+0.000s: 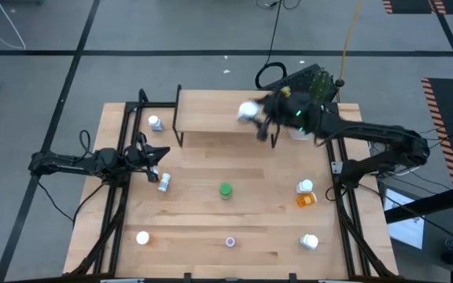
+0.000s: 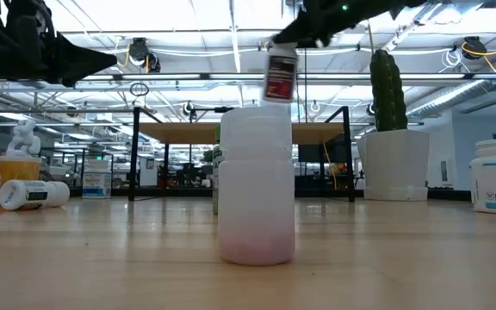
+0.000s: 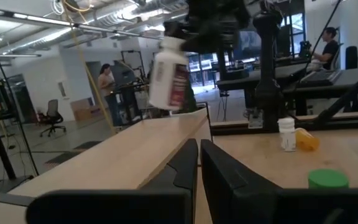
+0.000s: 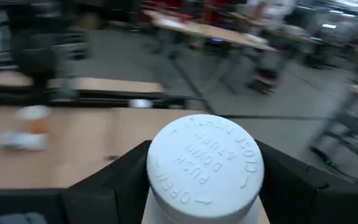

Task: Pick and place medicine bottles onto shelf by color
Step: Put the white purple pill bottle on the shelf

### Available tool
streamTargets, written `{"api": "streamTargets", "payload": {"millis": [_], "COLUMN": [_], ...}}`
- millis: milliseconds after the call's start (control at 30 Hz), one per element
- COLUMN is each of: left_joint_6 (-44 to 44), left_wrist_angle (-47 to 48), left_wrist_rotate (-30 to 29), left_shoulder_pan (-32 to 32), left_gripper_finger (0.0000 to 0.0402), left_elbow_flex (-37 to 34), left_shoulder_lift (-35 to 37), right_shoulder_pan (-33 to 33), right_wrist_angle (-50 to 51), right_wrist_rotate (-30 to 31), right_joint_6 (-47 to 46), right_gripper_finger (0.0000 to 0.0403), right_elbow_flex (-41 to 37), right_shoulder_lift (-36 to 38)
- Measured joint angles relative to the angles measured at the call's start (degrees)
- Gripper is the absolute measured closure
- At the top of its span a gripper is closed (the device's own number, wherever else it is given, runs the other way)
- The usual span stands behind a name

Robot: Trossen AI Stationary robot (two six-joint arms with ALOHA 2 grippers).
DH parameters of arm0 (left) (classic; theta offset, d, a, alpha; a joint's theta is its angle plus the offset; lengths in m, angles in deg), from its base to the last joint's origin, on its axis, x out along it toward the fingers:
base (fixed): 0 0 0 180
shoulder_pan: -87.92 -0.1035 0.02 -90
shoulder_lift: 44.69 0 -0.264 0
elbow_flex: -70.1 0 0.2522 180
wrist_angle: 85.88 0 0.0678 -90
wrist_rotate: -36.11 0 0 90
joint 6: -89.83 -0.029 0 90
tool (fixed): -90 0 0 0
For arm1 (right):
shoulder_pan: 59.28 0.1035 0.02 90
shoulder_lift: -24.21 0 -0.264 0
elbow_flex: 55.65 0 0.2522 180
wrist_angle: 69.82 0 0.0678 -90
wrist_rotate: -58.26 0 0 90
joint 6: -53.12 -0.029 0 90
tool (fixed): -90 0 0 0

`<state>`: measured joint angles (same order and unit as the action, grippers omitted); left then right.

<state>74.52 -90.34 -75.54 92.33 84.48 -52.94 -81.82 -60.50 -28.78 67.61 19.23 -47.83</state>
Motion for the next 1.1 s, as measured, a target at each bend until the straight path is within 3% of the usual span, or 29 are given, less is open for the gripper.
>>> {"api": "streamTargets", "payload": {"millis": [100,267,500,700,867,1100], "left_joint_6": [-0.68,-0.97,-2.39,-2.56,-2.58,-2.65], "left_wrist_angle": [-1.20,-3.33,-3.64,-4.54,-4.72,-4.76], "left_wrist_rotate": [-0.37,-0.49,-0.49,-0.46,-0.44,-0.42], "left_shoulder_pan": [-0.53,-2.54,-6.09,-8.07,-9.32,-10.01], "left_gripper_finger": [0.0380,0.0380,0.0380,0.0380,0.0380,0.0380], "left_elbow_flex": [0.00,0.00,0.00,0.00,0.00,0.00], "left_shoulder_lift": [0.00,0.00,0.00,0.00,0.00,0.00], "right_shoulder_pan": [-6.62,-15.70,-22.80,-26.28,-26.92,-26.92], "right_wrist_angle": [1.60,9.82,11.29,11.15,10.67,11.39], "right_wrist_rotate": [-0.59,-9.13,-17.48,-24.37,-24.80,-24.11], "right_joint_6": [0.01,-2.30,-4.39,-6.08,-6.02,-4.76], "right_gripper_finger": [0.0167,0.0167,0.0166,0.0166,0.0156,0.0112], "right_elbow_flex": [0.58,5.90,7.78,7.74,7.80,7.72], "right_shoulder_lift": [0.85,-2.27,-6.38,-9.55,-10.63,-10.81]}}
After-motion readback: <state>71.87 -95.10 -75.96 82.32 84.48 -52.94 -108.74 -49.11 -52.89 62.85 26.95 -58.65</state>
